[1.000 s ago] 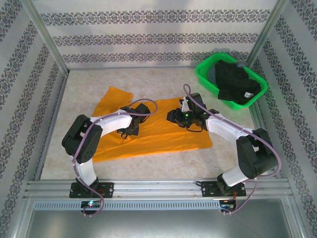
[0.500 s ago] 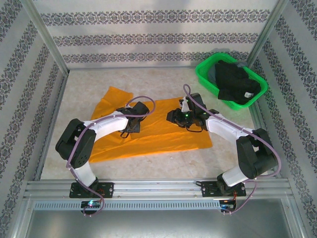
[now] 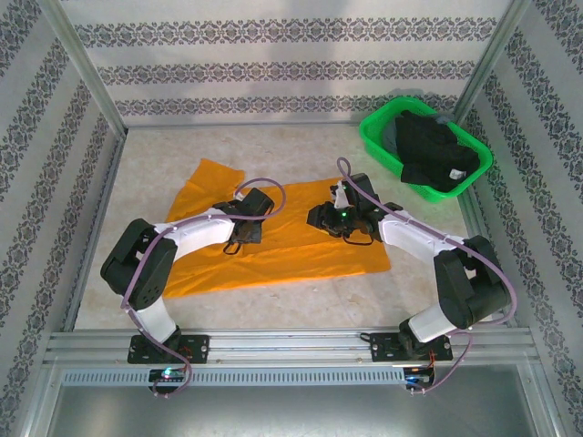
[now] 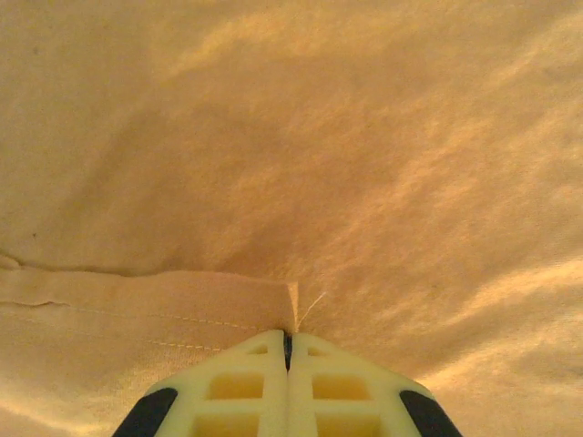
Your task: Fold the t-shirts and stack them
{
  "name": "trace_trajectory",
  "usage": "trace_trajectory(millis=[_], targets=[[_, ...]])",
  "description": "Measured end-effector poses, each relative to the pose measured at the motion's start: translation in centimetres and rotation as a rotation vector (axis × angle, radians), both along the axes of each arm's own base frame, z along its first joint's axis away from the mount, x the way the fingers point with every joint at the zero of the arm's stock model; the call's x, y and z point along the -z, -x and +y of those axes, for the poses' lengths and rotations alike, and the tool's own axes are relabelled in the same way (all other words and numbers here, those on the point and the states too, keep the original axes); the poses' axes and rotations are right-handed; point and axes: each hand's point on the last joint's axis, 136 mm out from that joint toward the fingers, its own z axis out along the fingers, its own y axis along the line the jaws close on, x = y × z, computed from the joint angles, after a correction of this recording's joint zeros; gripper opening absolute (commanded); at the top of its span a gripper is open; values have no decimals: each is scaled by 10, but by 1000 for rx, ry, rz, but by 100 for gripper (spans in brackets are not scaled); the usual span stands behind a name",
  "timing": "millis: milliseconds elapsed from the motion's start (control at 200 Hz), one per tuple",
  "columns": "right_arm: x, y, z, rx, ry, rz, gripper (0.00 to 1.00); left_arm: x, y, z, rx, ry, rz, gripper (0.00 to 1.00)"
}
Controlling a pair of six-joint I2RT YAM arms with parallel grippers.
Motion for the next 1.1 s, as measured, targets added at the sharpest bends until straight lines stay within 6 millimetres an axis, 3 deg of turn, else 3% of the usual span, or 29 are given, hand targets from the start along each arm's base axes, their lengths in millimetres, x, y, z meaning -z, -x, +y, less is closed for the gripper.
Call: trace_trajectory(millis=[315,355,415,485,570,649,744,864,964,1099], targets=[[0,0,0,0,0,0,39,6,1,-9,59,36,1,2],[0,0,0,0,0,0,39,6,1,-10,64,38,2,8],[0,0,0,0,0,1,39,6,1,-10,70,37,2,27],[1,0,0,-1,0,5,39,6,1,-10,78,34,1,41],[3,0,0,-2,2,10,39,2,1,-10,72,41,-5,54],[4,-1,0,-1,5,15,39,-10,1,-5,45,54,-23,54],[6,0,-4,8,19,28,38,-33,3,13,-46,94,-53,45],[16,2,-20,56,53,65,33,-50,15,63,-272,185,-66,35],[32,10,-43,129,85,126,32,-34,43,104,-463,227,-5,33],[55,25,-67,199,155,221,31,2,81,126,-624,249,133,31]])
